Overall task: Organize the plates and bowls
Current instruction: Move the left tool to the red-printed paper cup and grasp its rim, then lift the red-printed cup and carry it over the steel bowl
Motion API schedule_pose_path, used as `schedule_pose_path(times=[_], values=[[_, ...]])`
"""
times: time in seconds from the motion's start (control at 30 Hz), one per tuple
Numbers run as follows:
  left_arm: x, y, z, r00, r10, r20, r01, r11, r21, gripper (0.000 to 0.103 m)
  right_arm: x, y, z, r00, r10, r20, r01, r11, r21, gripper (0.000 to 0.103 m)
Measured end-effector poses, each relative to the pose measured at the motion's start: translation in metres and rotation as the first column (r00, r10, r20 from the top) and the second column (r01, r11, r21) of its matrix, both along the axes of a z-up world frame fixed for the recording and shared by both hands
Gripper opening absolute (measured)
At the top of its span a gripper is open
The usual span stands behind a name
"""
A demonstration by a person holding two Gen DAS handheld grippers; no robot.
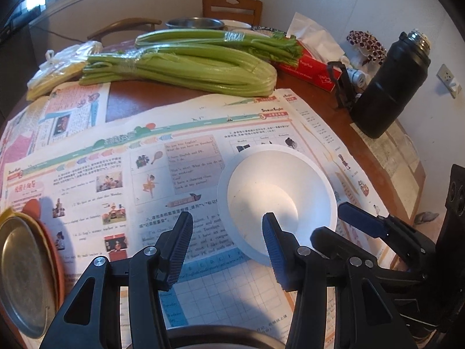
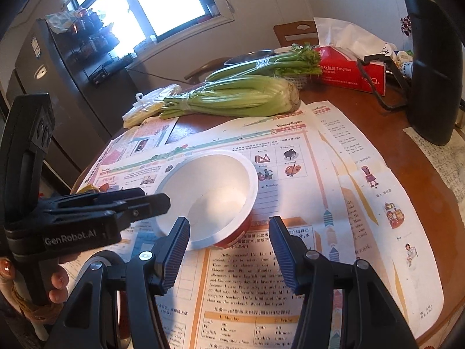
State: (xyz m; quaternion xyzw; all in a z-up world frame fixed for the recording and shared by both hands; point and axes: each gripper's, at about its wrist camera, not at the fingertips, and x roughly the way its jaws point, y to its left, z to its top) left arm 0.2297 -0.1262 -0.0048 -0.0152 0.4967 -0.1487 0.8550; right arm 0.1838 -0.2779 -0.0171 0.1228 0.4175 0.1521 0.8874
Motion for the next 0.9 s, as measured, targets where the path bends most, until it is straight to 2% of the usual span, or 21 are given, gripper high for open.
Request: schedule_pose_path(times=[0.23,0.43,0.77,0.9], values=[[0.009,0.000,-0.005,1.000,0.004,-0.012,-0.005,1.000,-0.006,0.051,0.011,0.013,-0.007,1.000,0.025,-0.005,-0.025,0.999,-0.040,0.056],[0.014,0.003,-0.011,1.000,0.011,-0.030,-0.011,1.000,-0.020,0.051,0.010,0.035,-0.010,0.995,0.099,0.002,-0.099,0.993,-0.063,0.056],[0.018,0.005,-0.025,0.996,0.010,-0.087,-0.015,0.999,-0.049,0.051,0.004,0.047,-0.015,0.989,0.144,-0.012,-0.144,0.990,-0.006,0.056],[0.015,0.006,-0.024,0.996,0.009,-0.087,-0.015,0.998,-0.060,0.051,0.001,0.053,-0.011,0.990,0.139,-0.011,-0.139,0.990,-0.024,0.058]])
